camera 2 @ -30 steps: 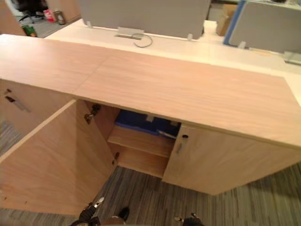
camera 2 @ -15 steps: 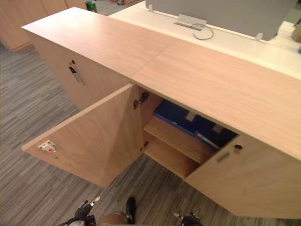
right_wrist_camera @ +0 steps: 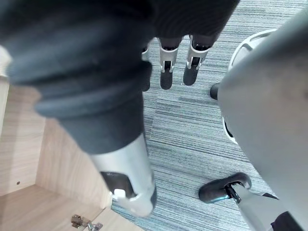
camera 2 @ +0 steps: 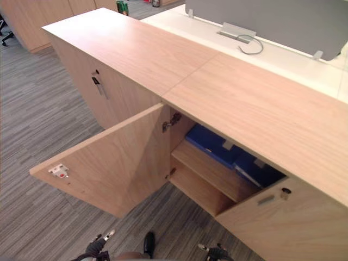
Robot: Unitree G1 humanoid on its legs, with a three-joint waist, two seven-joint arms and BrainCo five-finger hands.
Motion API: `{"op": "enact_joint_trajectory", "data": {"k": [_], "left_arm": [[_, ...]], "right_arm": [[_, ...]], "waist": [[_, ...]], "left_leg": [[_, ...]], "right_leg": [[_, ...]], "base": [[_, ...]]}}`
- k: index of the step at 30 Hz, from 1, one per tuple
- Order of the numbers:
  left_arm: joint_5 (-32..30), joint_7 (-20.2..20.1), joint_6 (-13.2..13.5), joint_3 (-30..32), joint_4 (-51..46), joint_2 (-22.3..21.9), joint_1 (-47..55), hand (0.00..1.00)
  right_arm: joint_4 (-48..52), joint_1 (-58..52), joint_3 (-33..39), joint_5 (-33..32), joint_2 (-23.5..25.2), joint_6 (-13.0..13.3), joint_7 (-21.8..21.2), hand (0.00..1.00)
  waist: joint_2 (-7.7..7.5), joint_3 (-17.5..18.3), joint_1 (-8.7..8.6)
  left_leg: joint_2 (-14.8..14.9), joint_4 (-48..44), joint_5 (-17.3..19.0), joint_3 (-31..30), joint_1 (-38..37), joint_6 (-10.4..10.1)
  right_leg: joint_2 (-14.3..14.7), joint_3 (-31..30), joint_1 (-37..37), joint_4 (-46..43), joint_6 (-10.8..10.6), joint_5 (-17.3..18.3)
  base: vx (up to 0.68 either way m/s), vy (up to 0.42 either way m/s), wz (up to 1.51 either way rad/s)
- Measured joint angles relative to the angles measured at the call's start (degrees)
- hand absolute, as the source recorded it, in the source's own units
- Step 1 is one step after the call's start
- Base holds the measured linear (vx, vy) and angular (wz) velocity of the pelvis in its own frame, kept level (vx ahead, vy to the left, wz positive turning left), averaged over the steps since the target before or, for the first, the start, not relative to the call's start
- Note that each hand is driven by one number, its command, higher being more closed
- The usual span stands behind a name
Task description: Walk over to the cabinet, pick up the folder, carry it to the office cabinet, place the folder inside the office cabinet, then close the office cabinet door
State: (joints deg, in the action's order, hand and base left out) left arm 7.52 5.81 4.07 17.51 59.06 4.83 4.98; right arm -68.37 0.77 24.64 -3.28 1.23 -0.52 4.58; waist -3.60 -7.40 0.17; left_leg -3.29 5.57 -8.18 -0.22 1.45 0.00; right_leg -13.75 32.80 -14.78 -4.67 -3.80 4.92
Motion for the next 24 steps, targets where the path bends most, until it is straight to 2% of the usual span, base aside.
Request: {"op": "enact_joint_trajectory", "data": {"k": [8,14,18,21,24], "left_arm": [[-0.5,1.5,-0.7,10.4,-3.3,0.8,2.3,0.00],[-5.2,1.7,-2.2,17.0,-3.2,9.0,1.7,0.00],[-5.8,0.7,-2.7,18.9,-2.5,12.2,-0.1,0.00],[-6.9,0.7,-2.9,18.7,-2.5,12.5,-0.6,0.00],[-10.3,0.8,-3.7,12.9,-7.8,12.3,-1.2,0.00]], "right_arm": [[0.2,-0.9,0.7,0.0,-0.3,0.1,-0.1,0.00],[0.2,-1.1,3.1,-0.1,-0.5,-0.2,-1.1,0.00],[0.1,-1.6,5.3,-0.1,-0.9,-0.6,-2.0,0.00],[0.1,-1.6,5.3,-0.1,-0.8,-0.6,-2.2,0.00],[0.2,-1.7,5.2,-0.1,-0.9,-0.6,-2.3,0.00]], "waist": [[0.19,0.1,-0.56],[0.39,0.4,-0.34],[0.77,1.4,-0.26],[1.12,1.7,-0.07],[1.69,2.1,-0.03]], "left_leg": [[1.0,0.0,1.4,1.1,-0.6,-0.1],[2.0,0.0,2.1,4.3,-1.7,-0.8],[2.3,-0.3,2.2,5.5,-2.0,-0.9],[2.5,-0.3,2.2,6.2,-2.5,-1.0],[2.9,-0.1,2.1,6.3,-2.5,-1.1]], "right_leg": [[0.4,-0.1,0.2,-0.3,0.0,0.0],[0.4,-1.8,1.4,-0.6,0.0,0.0],[0.4,-2.0,1.5,-0.6,0.0,0.0],[0.5,-2.2,1.3,-0.6,0.0,0.0],[0.8,-2.5,1.4,-0.5,0.0,0.0]], "base": [[0.03,-0.027,-0.09],[0.05,-0.027,-0.31],[0.06,-0.029,-0.08],[0.04,-0.031,-0.15],[0.00,-0.041,-0.04]]}}
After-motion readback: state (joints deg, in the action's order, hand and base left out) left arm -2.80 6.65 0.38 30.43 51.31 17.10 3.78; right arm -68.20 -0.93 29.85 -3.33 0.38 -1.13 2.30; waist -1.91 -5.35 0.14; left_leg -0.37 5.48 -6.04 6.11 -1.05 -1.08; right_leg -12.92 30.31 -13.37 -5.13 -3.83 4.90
